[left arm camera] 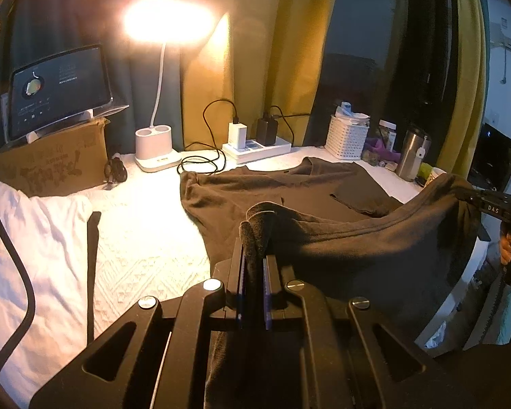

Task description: Fold small clothes

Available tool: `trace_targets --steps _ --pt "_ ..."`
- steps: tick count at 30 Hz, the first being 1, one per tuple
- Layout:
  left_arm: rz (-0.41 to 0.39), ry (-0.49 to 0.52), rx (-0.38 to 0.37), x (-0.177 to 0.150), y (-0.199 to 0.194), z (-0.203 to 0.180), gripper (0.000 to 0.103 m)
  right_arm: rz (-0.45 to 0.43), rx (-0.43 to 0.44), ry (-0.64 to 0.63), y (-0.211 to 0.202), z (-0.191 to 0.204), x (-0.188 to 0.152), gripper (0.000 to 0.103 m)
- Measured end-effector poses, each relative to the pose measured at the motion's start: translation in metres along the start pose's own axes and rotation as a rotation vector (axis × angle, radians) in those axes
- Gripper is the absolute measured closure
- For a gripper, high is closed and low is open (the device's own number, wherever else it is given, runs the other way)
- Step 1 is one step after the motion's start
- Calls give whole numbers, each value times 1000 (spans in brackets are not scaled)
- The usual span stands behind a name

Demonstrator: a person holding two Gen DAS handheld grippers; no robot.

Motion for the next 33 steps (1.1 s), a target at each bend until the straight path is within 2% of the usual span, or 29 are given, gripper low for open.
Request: trace_targets --steps 18,33 --pt "-21 11 60 47 43 7 96 -5 28 1 48 -21 43 92" --pt "-7 15 99 69 92 13 96 4 51 -6 101 -38 73 92"
Point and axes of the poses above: each gripper's, at about its wrist camera, not at the fingertips, and y roughly the way its jaws point, z to its left, x to its top, the point moved 9 cm from there along y, roughly the way its jaws point, and after that the axes turned 15 degrees about x, right-handed, at the moved point
